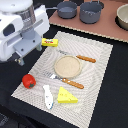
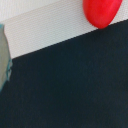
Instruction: Interact with the objects in diverse but meaningful ways.
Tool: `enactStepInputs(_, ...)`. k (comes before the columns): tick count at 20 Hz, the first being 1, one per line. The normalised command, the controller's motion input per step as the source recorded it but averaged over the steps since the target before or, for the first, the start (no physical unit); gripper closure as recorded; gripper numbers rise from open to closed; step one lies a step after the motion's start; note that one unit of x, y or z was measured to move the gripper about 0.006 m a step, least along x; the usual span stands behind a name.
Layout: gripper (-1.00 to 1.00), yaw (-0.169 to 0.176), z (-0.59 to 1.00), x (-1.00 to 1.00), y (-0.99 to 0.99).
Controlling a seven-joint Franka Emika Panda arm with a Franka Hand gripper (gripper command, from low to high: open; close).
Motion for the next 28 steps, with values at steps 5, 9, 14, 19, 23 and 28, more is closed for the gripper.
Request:
enactStepInputs(5,-1.00,-0.073,-0.21,0.16,-0.31)
enactStepInputs(9,-1.00,-0.123,-0.24,0.03,-0.20)
enactStepInputs(14,-1.00,-0.162,-0.15,0.03,-0.03)
enactStepInputs(19,-1.00,-0.142,-0.16,0.07,-0.02)
enactStepInputs(23,-1.00,-0.059,-0.01,0.44,0.00)
enactStepInputs(28,-1.00,-0.024,0.00,0.49,0.00)
